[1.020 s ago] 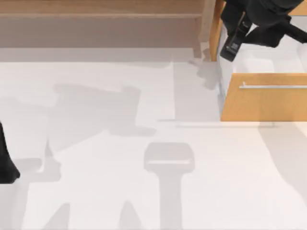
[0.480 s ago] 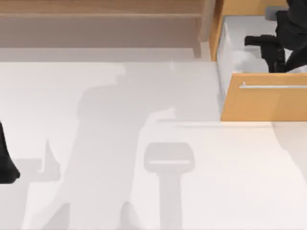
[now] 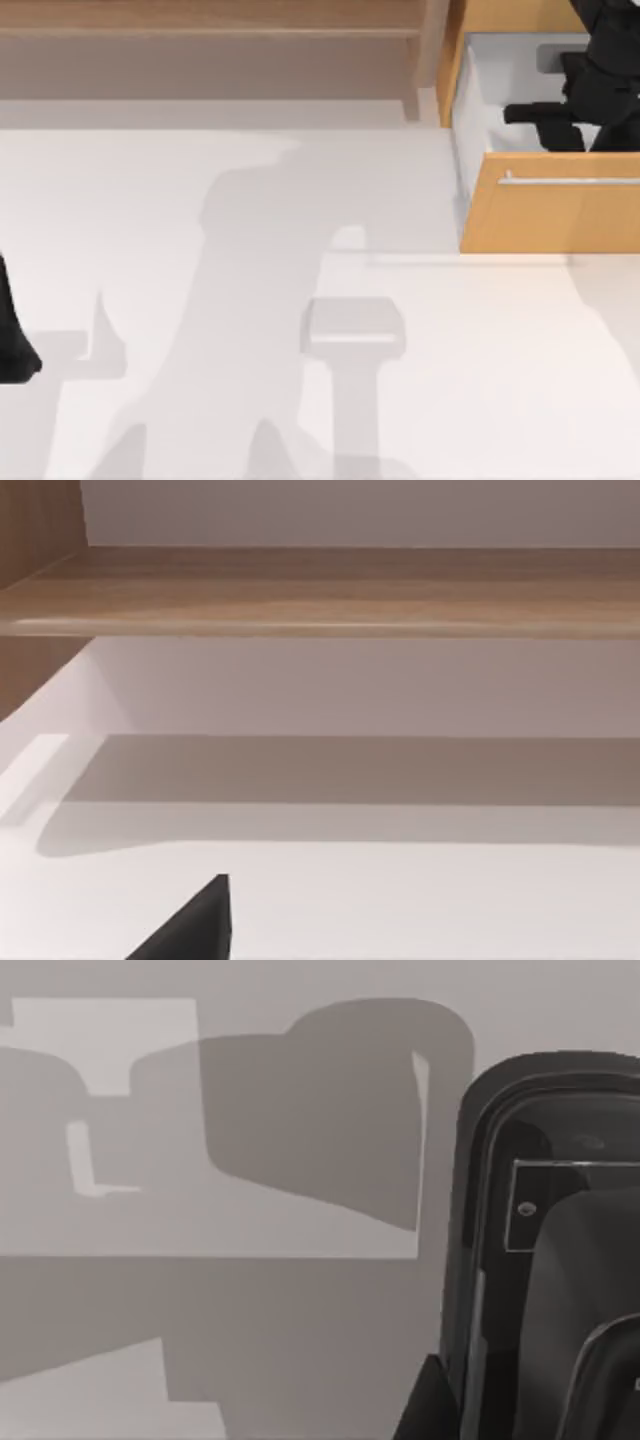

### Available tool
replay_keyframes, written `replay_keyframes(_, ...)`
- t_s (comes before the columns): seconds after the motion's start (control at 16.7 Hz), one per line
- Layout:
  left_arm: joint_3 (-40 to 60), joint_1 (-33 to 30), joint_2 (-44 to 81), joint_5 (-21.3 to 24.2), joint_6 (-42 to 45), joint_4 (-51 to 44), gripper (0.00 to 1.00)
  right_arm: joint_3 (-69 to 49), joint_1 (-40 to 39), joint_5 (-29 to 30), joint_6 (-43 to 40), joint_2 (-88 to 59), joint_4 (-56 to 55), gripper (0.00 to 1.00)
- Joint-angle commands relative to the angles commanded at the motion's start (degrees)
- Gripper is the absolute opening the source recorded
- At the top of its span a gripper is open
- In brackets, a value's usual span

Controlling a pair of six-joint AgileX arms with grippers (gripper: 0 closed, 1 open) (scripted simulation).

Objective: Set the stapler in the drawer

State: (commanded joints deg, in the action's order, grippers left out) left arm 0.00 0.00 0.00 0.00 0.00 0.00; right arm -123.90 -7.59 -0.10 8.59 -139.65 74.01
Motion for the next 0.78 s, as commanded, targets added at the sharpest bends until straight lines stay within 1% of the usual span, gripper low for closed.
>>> replay_keyframes(0.78, 0.0, 0.0, 0.0, 0.0, 0.0, 0.0, 1.00, 1.9, 0.0, 0.0, 0.0, -0.2, -2.1, 0.00)
